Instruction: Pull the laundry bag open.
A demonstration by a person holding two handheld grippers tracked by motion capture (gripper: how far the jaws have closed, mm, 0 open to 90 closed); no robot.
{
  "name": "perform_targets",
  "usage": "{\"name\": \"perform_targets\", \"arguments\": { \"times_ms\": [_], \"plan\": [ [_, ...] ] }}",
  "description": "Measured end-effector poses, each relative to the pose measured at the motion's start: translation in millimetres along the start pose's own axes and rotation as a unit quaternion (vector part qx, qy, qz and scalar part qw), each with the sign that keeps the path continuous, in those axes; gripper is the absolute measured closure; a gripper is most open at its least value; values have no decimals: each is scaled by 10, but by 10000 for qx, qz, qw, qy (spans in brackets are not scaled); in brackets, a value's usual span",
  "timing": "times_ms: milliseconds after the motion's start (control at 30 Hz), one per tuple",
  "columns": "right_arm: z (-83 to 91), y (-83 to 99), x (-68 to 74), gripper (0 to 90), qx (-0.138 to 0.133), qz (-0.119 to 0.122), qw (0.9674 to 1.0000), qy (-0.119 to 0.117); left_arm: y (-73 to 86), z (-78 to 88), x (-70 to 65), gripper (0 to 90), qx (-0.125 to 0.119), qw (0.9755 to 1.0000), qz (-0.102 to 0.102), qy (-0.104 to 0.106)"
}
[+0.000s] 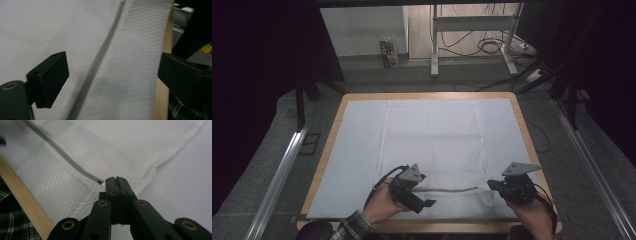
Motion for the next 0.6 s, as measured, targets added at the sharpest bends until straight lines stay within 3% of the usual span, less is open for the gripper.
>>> {"name": "perform_targets", "arguments": {
  "times_ms": [67,167,233,433,600],
  "plan": [
    [33,-67,-22,877,-131,-141,9998,-20,-58,-129,-93,135,-7,9998,-43,186],
    [44,-126,-29,877,-227,-133,9997,-1,-138,-342,-257,168,-18,9988,-188,461],
    [45,-144,-26,877,-256,-140,9996,3,-154,-393,-299,176,-14,9984,-219,514],
    [40,-237,-5,876,-354,-96,9993,11,-246,-651,-506,251,117,9965,-641,515],
    [51,-274,0,876,-415,-123,9991,2,-257,-789,-567,394,392,9936,-1055,103]
  ]
}}
Point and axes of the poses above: each handheld gripper's, and its own axes: z roughly backward along the jaws, y roughly out of its underside, x roughly to its left, the point moved 5 cm from there along -z, roughly forward along the jaws, and after that the axes turned 8 degrees about -x, right-handed, at the moved point
